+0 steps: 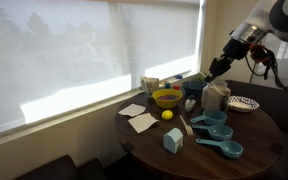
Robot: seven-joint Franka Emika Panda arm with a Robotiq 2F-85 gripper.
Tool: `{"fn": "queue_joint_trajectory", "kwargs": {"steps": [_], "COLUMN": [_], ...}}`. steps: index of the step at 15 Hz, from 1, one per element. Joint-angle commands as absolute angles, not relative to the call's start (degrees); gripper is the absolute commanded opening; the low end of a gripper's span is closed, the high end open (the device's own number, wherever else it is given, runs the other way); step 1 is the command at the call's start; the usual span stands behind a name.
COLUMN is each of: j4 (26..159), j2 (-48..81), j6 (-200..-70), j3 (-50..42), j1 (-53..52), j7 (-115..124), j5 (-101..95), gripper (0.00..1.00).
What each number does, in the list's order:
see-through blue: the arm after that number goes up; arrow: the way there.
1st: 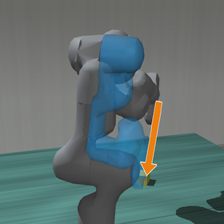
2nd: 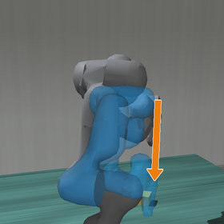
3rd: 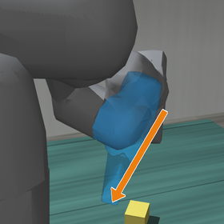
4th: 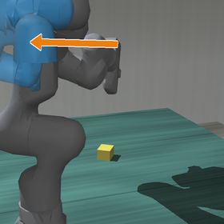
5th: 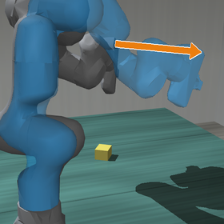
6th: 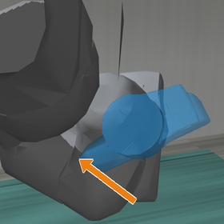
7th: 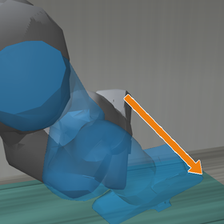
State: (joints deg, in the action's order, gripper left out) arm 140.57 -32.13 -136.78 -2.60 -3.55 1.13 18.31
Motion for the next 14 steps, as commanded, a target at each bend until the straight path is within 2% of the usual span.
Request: {"fn": "queue_joint_trajectory", "kwargs": {"steps": [1,5,6,14], "j4": [140.0,139.8,139.8,137.6], "j2": [-32.1,-32.1,-32.1,-30.9], "j6": [-136.4,-136.3,-136.3,-142.8], "j3": [-3.0,-3.2,-3.2,-4.4], "j1": [-3.5,-3.5,-3.5,4.6], "j7": [0.7,0.5,0.5,2.5], "j5": [18.3,18.3,18.3,12.1], "gripper": [0.13,0.13,0.03,0.03]}}
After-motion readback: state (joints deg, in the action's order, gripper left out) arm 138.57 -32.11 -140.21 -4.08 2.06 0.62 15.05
